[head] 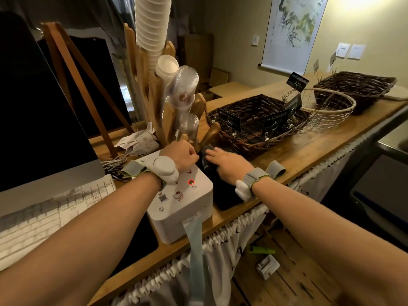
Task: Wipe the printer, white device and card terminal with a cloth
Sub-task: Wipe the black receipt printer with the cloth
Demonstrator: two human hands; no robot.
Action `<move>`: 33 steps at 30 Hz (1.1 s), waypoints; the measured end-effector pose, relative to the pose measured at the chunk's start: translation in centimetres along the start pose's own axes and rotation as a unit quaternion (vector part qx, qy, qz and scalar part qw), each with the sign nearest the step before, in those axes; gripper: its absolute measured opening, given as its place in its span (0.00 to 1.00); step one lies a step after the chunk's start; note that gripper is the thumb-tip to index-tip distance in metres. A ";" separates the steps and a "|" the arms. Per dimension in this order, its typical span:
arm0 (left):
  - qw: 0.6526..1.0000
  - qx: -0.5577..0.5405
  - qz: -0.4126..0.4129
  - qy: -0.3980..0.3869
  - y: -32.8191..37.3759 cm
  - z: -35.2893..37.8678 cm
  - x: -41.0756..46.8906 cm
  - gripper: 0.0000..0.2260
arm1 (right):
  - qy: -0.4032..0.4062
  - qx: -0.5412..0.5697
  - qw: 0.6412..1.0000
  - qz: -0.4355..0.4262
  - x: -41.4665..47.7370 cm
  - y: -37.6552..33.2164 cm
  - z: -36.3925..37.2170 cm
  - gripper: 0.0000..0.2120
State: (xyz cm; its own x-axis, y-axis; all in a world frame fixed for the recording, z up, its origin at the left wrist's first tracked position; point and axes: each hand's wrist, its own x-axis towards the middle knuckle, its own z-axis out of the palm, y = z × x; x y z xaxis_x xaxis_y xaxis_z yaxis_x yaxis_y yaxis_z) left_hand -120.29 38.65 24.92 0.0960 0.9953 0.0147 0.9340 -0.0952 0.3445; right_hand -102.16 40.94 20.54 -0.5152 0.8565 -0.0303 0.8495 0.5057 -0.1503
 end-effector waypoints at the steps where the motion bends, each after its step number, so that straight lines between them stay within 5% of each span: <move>1: 1.000 -0.002 0.000 -0.005 0.0 0.1 -0.1 0.11 | 0.019 -0.005 1.000 0.024 -0.3 0.4 0.0 0.25; 18: 1.000 0.000 0.021 -0.003 0.8 0.6 -0.2 0.11 | -0.034 -0.050 0.998 0.035 -2.0 0.6 -0.4 0.24; 33: 1.000 -0.015 0.013 -0.005 0.3 0.8 0.4 0.11 | 0.000 -0.047 0.996 0.071 -2.0 -0.2 0.1 0.20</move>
State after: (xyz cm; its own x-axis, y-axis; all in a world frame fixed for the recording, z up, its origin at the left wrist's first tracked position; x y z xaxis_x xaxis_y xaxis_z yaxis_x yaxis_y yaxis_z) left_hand -119.65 39.02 24.26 0.1246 0.9921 0.0150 0.9201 -0.1212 0.3725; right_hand -101.31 39.11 20.55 -0.3889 0.9202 -0.0450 0.9208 0.3867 -0.0511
